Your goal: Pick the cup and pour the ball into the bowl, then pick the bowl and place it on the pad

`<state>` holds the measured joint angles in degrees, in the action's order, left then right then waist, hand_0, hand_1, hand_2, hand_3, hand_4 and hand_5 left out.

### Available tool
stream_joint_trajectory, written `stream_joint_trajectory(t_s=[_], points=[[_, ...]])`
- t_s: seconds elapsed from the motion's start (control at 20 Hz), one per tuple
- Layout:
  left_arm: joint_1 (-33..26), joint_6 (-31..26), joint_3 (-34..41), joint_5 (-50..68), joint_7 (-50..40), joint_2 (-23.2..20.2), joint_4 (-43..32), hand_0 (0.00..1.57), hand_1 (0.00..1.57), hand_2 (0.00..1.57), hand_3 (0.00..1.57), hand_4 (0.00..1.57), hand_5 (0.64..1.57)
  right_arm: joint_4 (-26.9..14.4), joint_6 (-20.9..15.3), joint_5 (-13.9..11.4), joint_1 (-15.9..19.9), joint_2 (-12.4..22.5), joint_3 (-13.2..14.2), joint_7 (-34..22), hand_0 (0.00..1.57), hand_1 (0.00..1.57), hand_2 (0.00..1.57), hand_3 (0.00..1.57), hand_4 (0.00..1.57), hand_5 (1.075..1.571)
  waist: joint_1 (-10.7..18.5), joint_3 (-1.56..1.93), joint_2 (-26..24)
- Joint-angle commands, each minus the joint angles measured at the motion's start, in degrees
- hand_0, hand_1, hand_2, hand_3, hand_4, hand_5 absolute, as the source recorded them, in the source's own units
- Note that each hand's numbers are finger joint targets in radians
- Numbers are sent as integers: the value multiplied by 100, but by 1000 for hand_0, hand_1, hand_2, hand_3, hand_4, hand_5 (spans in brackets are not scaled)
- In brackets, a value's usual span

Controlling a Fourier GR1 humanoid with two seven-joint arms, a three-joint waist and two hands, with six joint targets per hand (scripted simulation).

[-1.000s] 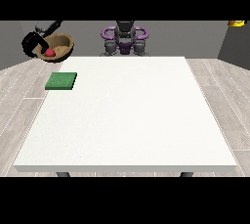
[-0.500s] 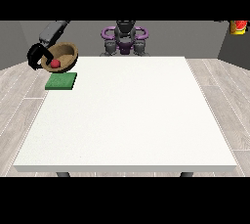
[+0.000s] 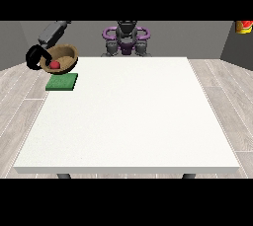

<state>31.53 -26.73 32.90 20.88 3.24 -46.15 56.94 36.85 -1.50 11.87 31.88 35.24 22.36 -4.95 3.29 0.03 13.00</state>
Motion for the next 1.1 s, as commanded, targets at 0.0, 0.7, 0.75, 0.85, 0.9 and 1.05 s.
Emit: stream_joint_trajectory(t_s=[0.0,0.7,0.75,0.85,0.9,1.05], points=[[44,66,-12,57,-106,-90,89,0,0,0,0,1189,1562,-224,-309,-128,-20,113,58,152,1571,1571,1571,1155,0,1551,4,0,-9],[12,66,-11,143,277,-107,192,0,0,0,0,1191,1564,-507,-835,15,475,-140,331,1081,1385,1385,1336,721,0,1536,255,4,559],[-70,-191,118,214,393,-312,-57,0,0,0,0,1190,1566,-535,-671,24,440,160,353,881,1259,1259,1353,911,115,1529,228,0,522],[-184,-180,133,171,539,-290,12,0,0,0,0,1193,1567,-656,-430,-28,416,390,301,760,931,931,1103,1043,162,1509,279,0,554],[148,-94,57,168,325,-395,-184,0,0,0,0,1195,1568,-472,-519,-243,677,109,-70,448,641,641,693,1008,0,1469,221,-4,544],[221,-198,110,333,121,-557,-198,0,0,0,0,1205,1568,-572,-532,-406,528,-146,-245,711,0,0,0,0,0,1435,227,-1,492]])
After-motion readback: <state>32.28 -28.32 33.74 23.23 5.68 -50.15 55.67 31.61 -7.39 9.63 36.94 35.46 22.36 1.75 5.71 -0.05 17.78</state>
